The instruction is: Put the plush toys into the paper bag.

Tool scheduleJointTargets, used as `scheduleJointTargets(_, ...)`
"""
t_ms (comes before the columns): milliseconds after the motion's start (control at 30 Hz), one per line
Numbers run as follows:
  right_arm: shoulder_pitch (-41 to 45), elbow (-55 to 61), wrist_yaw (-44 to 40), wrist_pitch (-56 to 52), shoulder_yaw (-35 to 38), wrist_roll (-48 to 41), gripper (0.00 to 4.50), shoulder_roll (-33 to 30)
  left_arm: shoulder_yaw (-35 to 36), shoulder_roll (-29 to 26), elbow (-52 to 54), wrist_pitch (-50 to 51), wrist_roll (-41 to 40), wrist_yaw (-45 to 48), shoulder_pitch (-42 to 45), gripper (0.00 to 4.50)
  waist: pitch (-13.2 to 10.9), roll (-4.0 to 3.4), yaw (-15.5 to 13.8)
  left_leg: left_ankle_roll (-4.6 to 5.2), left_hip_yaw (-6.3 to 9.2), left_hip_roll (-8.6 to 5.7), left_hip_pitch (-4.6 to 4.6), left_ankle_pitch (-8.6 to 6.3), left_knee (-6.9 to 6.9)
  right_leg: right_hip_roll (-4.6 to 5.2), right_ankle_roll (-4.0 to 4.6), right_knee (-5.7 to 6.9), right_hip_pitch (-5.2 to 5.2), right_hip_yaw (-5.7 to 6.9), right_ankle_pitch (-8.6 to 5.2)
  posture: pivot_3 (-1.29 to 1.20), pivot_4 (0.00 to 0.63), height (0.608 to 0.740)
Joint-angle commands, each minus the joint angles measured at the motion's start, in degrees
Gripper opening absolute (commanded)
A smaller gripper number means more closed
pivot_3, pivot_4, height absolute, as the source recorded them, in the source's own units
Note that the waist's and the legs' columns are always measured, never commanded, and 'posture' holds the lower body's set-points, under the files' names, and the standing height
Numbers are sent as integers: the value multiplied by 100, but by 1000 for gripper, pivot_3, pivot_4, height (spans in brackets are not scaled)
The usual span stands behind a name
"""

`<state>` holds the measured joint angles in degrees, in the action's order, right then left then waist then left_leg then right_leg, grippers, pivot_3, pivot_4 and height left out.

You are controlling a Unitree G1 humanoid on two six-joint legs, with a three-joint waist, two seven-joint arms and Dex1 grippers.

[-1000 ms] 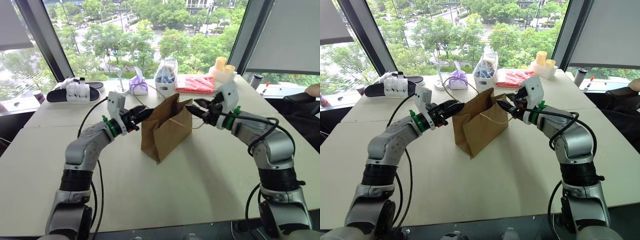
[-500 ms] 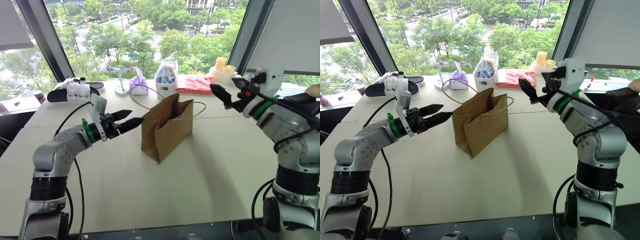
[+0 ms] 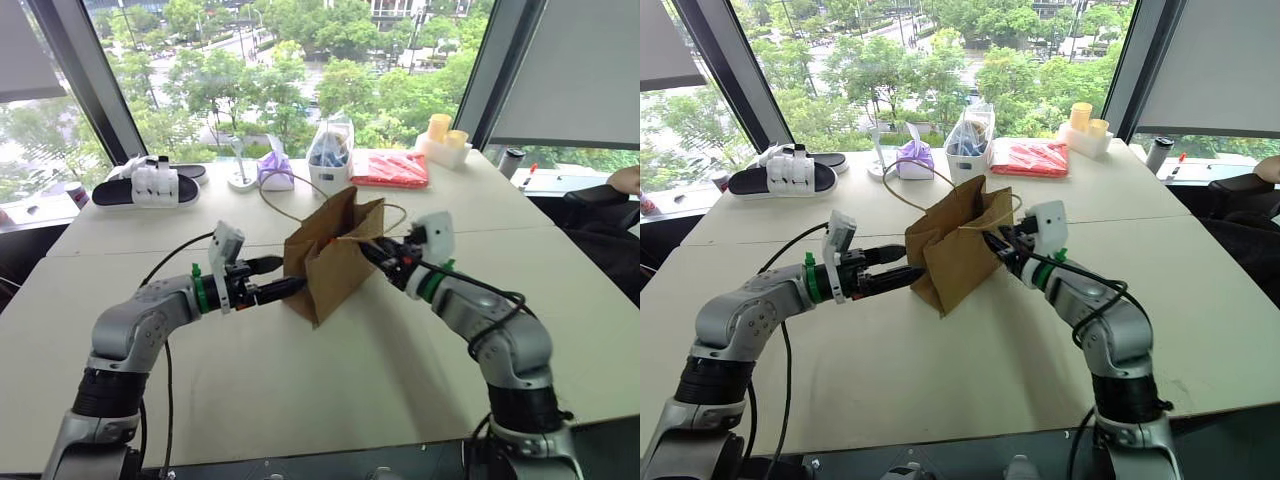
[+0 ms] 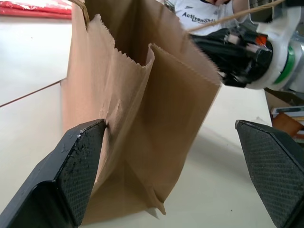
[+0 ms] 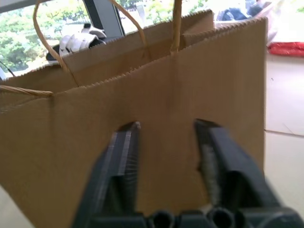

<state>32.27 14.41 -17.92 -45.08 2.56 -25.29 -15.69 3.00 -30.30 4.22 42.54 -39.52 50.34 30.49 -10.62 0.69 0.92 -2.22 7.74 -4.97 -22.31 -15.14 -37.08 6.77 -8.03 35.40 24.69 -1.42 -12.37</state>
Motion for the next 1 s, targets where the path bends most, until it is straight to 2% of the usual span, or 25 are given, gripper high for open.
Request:
scheduleJointTargets(33, 200, -186, -40, 302, -181, 144, 54, 152, -62, 107, 71, -211, 140, -47, 126, 4500, 0, 0, -4, -2, 1, 0, 0, 1, 0, 0, 0, 0, 0, 1, 0, 0, 150, 740)
scheduleJointTargets(300, 222, -371, -110, 435, -296, 274, 54, 205, -460, 895, -373, -875, 959, -713, 130, 4500, 1, 0, -10, -11, 2, -2, -2, 6, 0, 0, 0, -3, 0, 1, 0, 0, 150, 740)
scheduleJointTargets(467, -1, -22, -19, 267, -190, 219, 54, 131, -376, 1252, -478, -1041, 1012, -924, 159, 4500, 1, 0, -7, -12, 2, -2, -1, 7, 2, 0, 0, -1, 2, 1, 0, 0, 150, 740)
scheduleJointTargets(500, -94, 105, 16, 210, -164, 200, 0, 115, -364, 1338, -524, -1094, 1078, -1046, 172, 3957, 1, 0, -12, -12, 3, -2, -1, 7, 2, 0, 0, -1, 2, 1, 0, 0, 150, 740)
scheduleJointTargets(600, -288, 386, 97, 84, -104, 173, 0, 99, -322, 1511, -579, -1215, 1161, -1241, 164, 2736, 1, 0, -21, -10, 4, -3, -2, 6, 0, 0, 0, -2, 0, 0, 0, 0, 150, 740)
scheduleJointTargets(667, -383, 559, 157, -1, -60, 153, 0, 95, -263, 1621, -558, -1217, 1097, -1299, 155, 1623, 1, 0, -19, -9, 4, -3, -3, 5, -1, 0, 0, -3, 0, 0, 0, 0, 150, 740)
scheduleJointTargets(767, -479, 789, 242, -138, 33, 124, 0, 81, -207, 1719, -513, -1091, 934, -1256, 172, 248, 1, 0, -17, -9, 3, -3, -2, 5, -1, 0, 0, -2, 0, 1, 0, 0, 150, 740)
scheduleJointTargets(800, -522, 923, 268, -217, 106, 96, 0, 39, -229, 1695, -582, -1051, 929, -1171, 215, 110, 1, 0, -17, -9, 3, -3, -3, 5, -1, 0, 0, -1, 0, 1, 0, 0, 150, 740)
scheduleJointTargets(900, -706, 1483, 219, -574, 546, -146, 0, -285, -311, 1501, -884, -894, 820, -644, 412, 110, 1, 0, -33, -2, 3, -3, -3, 1, 0, 0, 0, -1, 0, 1, 0, 0, 150, 740)
scheduleJointTargets(1000, -1158, 2364, -197, -1263, 1791, -840, 0, -1241, -353, 1086, -1820, -758, 621, 676, 1094, 110, -1, 0, -120, 1, 6, -6, -10, 0, -6, 1, 0, -7, -2, 5, 0, 0, 150, 740)
